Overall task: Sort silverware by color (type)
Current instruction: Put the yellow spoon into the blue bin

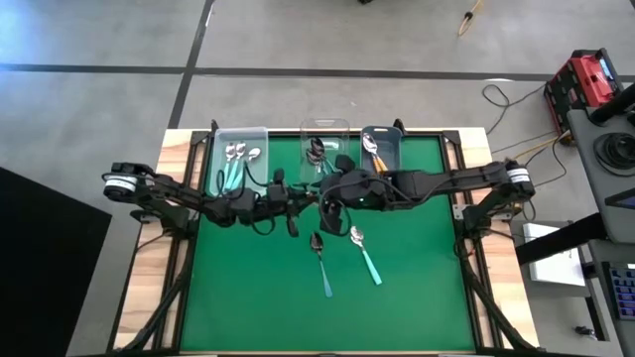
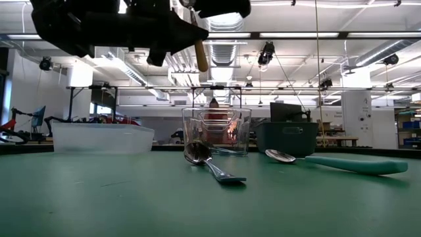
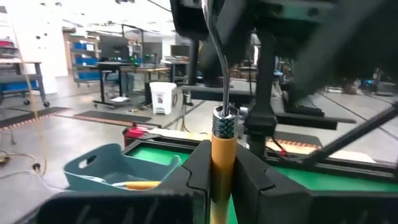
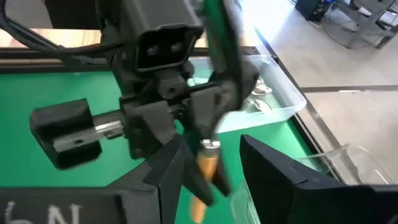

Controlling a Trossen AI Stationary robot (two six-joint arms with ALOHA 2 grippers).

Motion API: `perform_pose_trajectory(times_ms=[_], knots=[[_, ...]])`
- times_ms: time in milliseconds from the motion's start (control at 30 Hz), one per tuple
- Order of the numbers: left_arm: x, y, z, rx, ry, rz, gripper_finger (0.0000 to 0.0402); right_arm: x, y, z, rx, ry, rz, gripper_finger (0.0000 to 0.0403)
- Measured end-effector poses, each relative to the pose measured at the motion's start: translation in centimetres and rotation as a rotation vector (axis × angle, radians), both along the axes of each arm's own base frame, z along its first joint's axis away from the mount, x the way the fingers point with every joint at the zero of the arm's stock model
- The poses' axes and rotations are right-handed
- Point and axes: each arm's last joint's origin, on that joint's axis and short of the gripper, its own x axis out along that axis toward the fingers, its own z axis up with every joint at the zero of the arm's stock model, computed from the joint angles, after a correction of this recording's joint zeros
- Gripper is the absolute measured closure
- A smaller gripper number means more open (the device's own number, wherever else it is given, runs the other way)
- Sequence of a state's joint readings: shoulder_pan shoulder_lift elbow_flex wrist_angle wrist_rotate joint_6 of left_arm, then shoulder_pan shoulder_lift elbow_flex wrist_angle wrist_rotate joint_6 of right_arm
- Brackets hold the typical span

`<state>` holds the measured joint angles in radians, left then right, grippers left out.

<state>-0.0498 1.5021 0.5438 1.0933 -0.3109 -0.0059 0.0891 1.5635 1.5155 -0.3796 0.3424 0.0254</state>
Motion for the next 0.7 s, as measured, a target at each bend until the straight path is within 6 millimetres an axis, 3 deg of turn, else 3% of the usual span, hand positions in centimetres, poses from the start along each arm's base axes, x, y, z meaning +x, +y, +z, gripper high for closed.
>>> perform_pose_trajectory(times_ms=[367,700], knots=[[0.0,0.0,0.3,0.015,-0.021,0.016,0.0385,2.3,-0.2,-1.6,-0.039,-0.055,-0.051,0.0285],[0.0,0.0,0.3,0.023,-0.019,0.018,0.0385,2.3,-0.1,-1.6,-0.033,-0.058,-0.047,0.0379]])
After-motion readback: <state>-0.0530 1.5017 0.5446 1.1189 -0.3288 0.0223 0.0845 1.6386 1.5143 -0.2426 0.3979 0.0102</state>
